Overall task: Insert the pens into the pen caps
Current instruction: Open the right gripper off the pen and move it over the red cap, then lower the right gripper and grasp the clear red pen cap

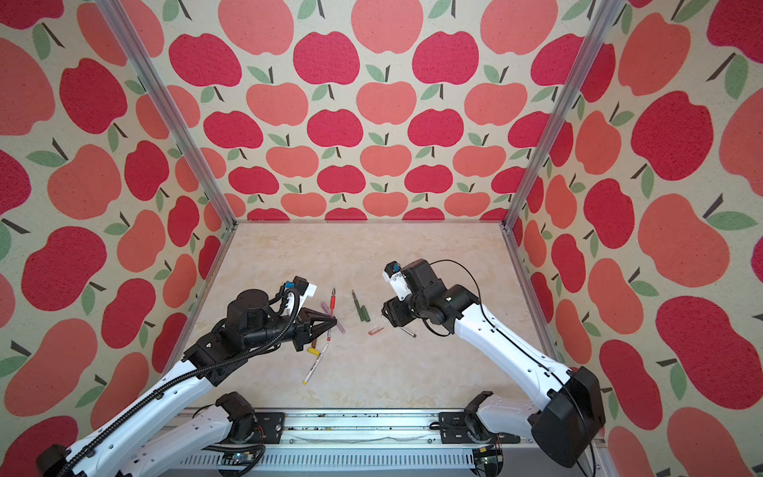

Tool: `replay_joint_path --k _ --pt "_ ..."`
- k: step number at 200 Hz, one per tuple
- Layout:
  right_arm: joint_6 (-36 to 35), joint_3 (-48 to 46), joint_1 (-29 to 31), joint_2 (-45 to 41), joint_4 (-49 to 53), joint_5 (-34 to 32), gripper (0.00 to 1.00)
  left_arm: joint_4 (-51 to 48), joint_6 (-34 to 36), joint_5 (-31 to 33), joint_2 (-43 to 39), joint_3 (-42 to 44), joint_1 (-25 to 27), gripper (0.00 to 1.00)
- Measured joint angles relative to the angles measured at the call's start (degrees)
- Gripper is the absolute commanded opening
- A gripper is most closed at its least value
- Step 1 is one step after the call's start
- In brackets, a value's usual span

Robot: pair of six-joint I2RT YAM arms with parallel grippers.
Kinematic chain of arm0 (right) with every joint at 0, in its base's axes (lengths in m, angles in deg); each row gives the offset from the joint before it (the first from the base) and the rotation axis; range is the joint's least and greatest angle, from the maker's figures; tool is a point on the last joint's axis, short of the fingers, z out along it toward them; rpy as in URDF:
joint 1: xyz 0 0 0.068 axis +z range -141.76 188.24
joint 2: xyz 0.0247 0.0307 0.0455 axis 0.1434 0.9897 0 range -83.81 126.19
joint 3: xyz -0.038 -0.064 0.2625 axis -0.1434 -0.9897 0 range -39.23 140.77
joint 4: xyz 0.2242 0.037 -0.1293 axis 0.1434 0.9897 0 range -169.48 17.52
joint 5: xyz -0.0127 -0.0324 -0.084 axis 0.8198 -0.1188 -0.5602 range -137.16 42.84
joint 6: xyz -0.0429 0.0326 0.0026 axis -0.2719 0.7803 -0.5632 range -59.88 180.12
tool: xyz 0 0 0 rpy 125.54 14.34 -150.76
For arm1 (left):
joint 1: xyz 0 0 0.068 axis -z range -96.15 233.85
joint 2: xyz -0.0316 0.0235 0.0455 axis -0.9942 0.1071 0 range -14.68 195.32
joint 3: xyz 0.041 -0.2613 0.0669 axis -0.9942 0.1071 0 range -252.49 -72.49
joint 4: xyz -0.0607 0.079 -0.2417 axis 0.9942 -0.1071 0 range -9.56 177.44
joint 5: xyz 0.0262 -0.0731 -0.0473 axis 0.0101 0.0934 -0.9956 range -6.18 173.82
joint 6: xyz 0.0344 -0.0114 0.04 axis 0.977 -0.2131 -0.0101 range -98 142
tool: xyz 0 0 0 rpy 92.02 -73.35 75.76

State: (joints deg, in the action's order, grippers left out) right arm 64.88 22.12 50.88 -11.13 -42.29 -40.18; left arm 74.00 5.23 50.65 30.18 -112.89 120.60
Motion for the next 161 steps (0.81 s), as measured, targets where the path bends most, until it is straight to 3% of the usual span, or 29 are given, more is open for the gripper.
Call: replay_joint_path --k 34,93,161 --pt "-13.35 5.40 0.76 8.15 3.04 3.87 0.64 -2.60 -0.24 0.31 -2.64 0.00 0.00 0.02" --pt "-35.47 12.28 5.68 24.24 8.31 4.22 0.70 -3.96 -2.29 2.38 -11.58 3.13 0.00 0.03" --pt "-46.60 14.19 6.58 34.16 6.95 0.33 0.69 -4.15 -3.10 2.82 -11.87 3.56 0.00 0.03"
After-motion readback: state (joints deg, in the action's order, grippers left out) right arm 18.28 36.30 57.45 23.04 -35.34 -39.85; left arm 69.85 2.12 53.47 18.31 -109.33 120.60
